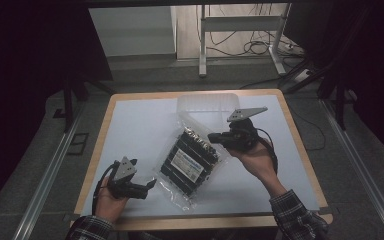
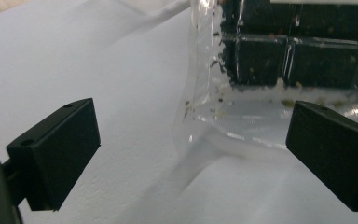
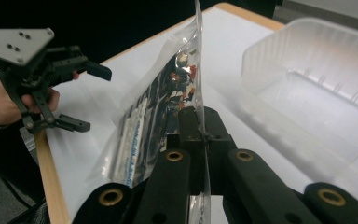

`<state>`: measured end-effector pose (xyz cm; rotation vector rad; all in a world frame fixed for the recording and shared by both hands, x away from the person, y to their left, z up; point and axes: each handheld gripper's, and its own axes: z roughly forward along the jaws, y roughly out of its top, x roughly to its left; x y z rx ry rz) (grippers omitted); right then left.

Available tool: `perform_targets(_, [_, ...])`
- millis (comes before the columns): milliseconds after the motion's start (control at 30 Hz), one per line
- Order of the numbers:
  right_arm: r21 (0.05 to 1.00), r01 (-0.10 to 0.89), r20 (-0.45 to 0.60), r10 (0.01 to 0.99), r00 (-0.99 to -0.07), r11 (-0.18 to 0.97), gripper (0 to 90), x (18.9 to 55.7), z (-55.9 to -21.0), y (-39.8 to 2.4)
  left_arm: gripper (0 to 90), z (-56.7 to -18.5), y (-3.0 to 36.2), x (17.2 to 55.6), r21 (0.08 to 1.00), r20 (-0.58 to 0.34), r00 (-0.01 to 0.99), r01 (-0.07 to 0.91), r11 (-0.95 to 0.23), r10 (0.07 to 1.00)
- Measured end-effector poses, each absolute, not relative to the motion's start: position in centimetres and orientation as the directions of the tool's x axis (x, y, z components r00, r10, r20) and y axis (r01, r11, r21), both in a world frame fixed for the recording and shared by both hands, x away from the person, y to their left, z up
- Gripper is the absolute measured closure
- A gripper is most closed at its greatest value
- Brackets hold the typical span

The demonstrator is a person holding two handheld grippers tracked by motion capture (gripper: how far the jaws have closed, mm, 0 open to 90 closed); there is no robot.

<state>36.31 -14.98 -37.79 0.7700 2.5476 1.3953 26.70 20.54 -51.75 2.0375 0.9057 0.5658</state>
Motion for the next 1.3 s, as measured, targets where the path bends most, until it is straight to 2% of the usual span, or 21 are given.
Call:
perform_targets(467, [0.837,0.316,0.079,0.472,-0.878,0.448,88.7,36.3,-34.2,-14.2,2.4,-51.7,20.5,26.7,0.824,0.072,0.639,0.394,-0.406,0.766])
perform_targets(833, [0.84,0.304,0.04,0.507,-0.861,0.45,88.8,37.4,-32.5,-14.4,2.4,-51.7,20.5,26.7,0.824,0.073,0.639,0.394,-0.407,0.766])
perform_targets(1300, [0.859,0.322,0.067,0.536,-0.842,0.398,88.7,39.4,-30.2,-15.7,2.7,-51.4,20.5,26.6,0.814,0.064,0.64,0.41,-0.411,0.766])
